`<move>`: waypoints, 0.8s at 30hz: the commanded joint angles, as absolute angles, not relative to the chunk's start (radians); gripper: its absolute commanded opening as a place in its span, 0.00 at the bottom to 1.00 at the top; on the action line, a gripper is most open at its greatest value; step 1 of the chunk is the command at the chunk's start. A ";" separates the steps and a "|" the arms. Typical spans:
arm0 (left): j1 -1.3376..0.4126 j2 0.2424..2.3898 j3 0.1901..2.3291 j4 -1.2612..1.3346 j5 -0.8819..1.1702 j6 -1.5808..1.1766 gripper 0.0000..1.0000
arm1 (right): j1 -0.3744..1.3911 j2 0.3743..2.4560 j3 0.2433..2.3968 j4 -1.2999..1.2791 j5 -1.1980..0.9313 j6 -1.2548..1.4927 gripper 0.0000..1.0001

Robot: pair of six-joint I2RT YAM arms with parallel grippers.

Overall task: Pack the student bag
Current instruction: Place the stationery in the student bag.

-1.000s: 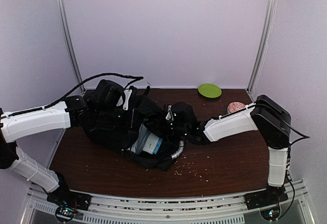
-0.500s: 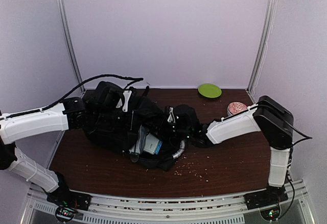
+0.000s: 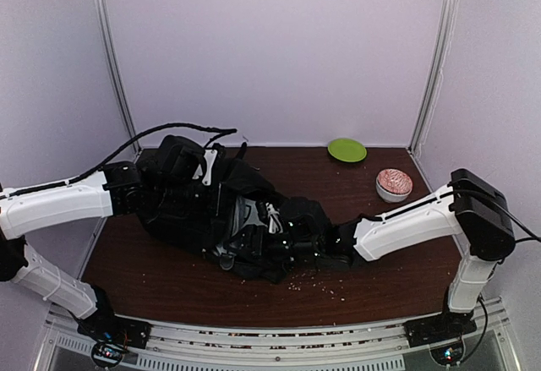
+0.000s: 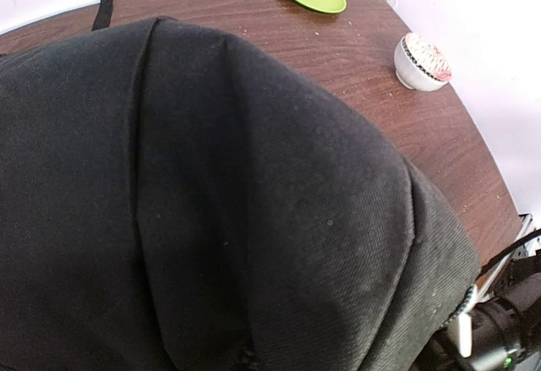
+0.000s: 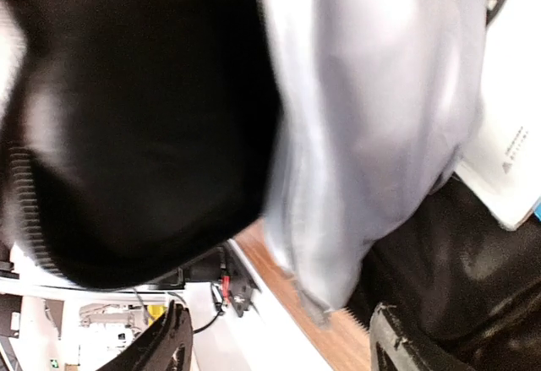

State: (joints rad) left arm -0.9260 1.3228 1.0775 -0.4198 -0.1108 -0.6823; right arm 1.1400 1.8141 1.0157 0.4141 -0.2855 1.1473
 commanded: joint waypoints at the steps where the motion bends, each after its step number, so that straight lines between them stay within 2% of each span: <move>1: -0.945 1.286 1.131 -0.308 -0.066 -0.696 0.00 | 1.136 1.859 1.069 0.372 -0.254 1.134 0.68; 6: -0.945 1.267 1.114 -0.307 -0.057 -0.705 0.00 | 1.120 1.903 1.089 0.336 -0.197 1.157 0.51; 16: -0.952 1.242 1.066 -0.290 -0.021 -0.715 0.00 | 1.063 1.916 1.165 0.453 -0.207 1.170 0.00; 24: -0.960 1.211 1.023 -0.246 0.020 -0.727 0.00 | 1.033 1.969 1.270 0.468 -0.204 1.160 0.00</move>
